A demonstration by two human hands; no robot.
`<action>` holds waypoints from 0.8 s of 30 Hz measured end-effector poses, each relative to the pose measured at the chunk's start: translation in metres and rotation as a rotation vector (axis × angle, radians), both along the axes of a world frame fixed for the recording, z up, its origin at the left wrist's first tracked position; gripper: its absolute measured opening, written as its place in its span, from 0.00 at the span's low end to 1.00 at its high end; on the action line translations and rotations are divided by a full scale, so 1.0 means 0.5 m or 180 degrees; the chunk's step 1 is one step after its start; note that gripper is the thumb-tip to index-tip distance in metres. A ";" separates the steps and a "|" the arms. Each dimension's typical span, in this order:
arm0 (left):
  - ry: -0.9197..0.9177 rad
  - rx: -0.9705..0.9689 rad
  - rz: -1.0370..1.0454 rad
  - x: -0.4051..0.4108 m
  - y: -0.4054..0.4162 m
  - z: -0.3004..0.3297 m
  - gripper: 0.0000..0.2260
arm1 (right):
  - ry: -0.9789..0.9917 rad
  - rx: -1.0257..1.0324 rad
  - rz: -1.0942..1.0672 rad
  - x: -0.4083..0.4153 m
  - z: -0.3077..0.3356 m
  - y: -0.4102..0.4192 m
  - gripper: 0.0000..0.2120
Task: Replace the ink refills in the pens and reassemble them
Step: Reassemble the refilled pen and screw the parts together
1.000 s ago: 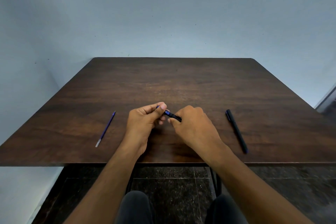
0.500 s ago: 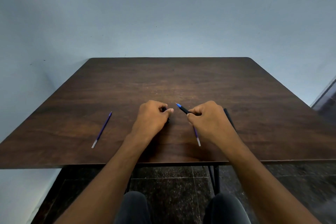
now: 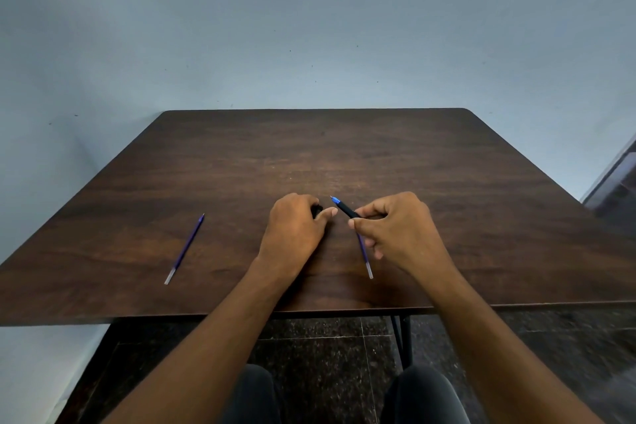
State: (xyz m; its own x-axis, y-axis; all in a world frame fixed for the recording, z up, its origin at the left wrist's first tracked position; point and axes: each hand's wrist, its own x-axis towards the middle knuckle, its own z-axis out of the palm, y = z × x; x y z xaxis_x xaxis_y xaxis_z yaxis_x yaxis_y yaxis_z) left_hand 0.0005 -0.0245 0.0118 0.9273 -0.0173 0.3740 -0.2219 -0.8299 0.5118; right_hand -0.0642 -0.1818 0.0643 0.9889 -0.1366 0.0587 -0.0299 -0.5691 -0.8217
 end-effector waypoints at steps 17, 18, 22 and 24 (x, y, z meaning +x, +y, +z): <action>0.0257 -0.2398 -0.0214 -0.088 0.029 0.019 0.07 | -0.0154 0.0688 0.0249 0.001 -0.020 0.007 0.05; 0.0621 -0.2875 -0.0355 -0.091 0.029 0.022 0.08 | -0.0106 0.0770 0.0286 0.000 -0.020 0.012 0.08; 0.1481 -0.4131 -0.0977 -0.096 0.036 0.036 0.10 | 0.0057 0.0893 0.0502 -0.010 -0.023 0.026 0.14; 0.1498 -0.4395 -0.1110 -0.095 0.039 0.037 0.11 | 0.0000 0.0894 0.0553 -0.014 -0.025 0.028 0.14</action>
State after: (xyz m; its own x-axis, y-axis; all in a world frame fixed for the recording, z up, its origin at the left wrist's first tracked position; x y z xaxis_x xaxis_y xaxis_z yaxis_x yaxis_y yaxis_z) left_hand -0.0468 -0.0050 0.0305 0.9879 -0.1485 -0.0435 0.1018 0.4116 0.9057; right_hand -0.0711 -0.1678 0.0519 0.9988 0.0234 0.0425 0.0477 -0.3168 -0.9473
